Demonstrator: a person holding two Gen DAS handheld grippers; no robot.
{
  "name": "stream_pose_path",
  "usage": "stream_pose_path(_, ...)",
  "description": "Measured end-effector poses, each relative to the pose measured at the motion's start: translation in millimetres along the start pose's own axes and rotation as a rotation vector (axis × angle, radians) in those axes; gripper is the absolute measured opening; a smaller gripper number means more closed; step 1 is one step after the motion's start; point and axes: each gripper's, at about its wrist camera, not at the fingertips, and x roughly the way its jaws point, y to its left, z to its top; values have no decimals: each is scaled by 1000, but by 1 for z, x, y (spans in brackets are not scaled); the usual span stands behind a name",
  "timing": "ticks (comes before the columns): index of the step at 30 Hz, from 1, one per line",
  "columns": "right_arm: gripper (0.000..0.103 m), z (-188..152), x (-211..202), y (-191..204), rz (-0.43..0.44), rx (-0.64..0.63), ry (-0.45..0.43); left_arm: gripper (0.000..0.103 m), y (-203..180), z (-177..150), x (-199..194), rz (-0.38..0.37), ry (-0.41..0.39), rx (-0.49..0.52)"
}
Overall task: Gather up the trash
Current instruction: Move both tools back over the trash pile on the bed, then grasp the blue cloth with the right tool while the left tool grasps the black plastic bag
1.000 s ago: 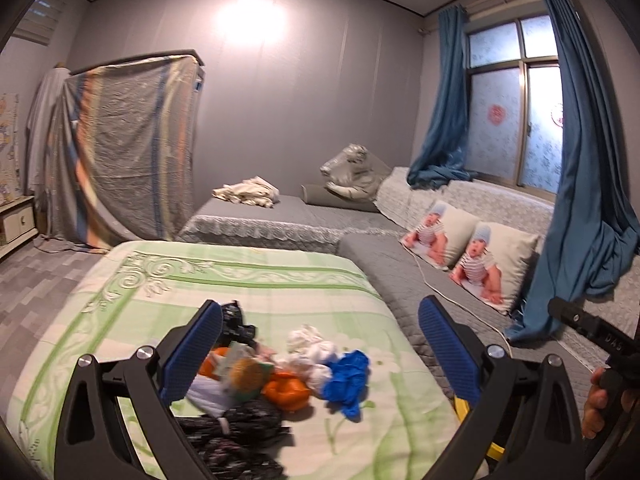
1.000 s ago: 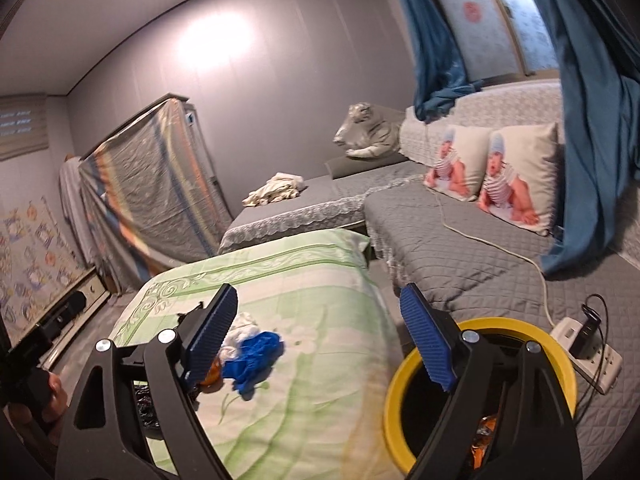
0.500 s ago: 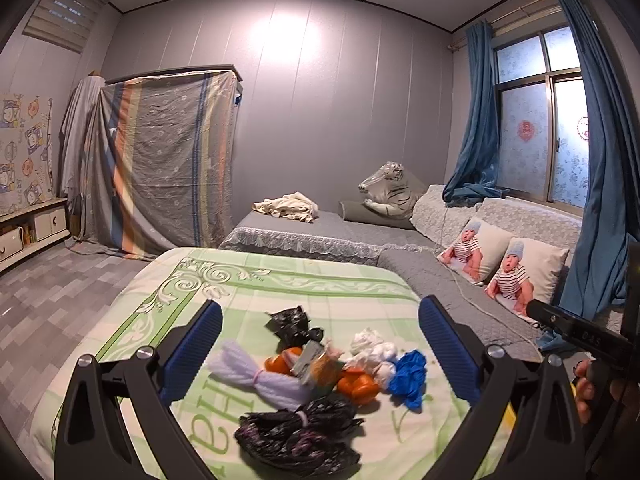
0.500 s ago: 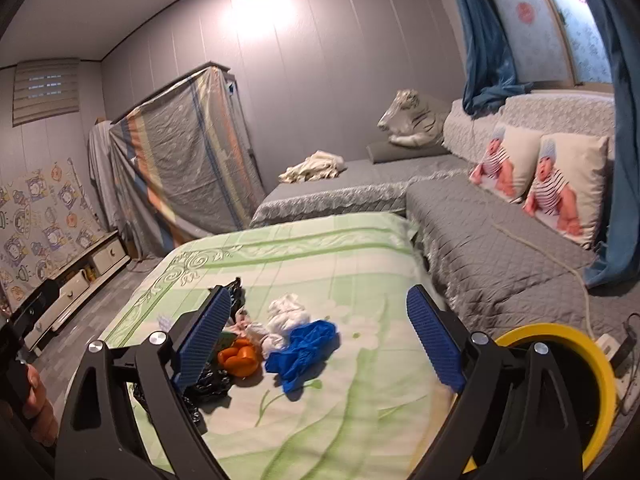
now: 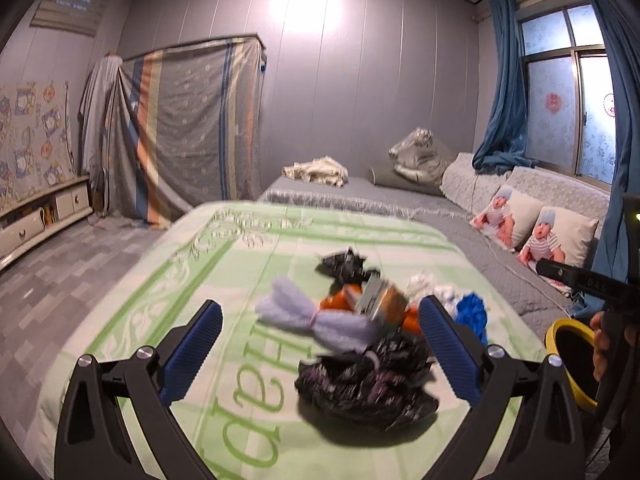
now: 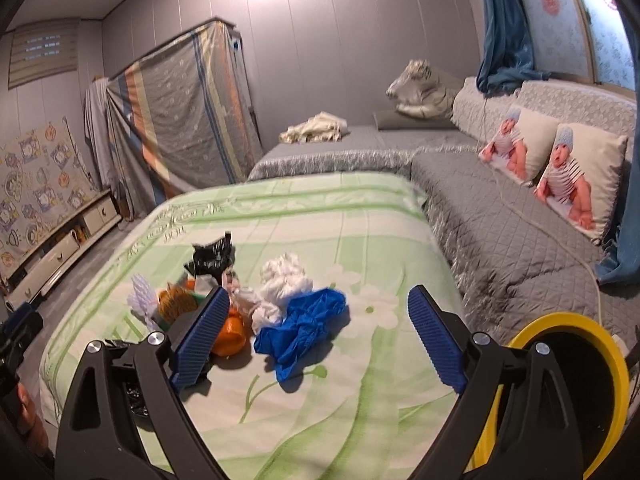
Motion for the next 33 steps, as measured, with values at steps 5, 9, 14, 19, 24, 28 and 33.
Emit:
stream_pose_path(5,86,-11,34,7,-1,-14,83,95,9,-21,18,-39,75,-17)
stream_pose_path(9,86,-17,60,5,-3,8,143,95,13,-32,34,-72,142,-44)
stream_pose_path(14,84,-23,89,5,2,18,209,95,14,-41,54,-95,208,-69)
stream_pose_path(19,80,-27,110,7,10,21,254,95,10,-43,65,-104,228,-56)
stream_pose_path(24,78,-26,123,4,10,39,272,95,3,-44,75,-124,248,-25)
stream_pose_path(28,72,-25,135,2,26,48,305,93,-4,-46,82,-144,275,-10)
stream_pose_path(33,66,-26,142,3,38,49,328,83,-15,-50,91,-159,311,15)
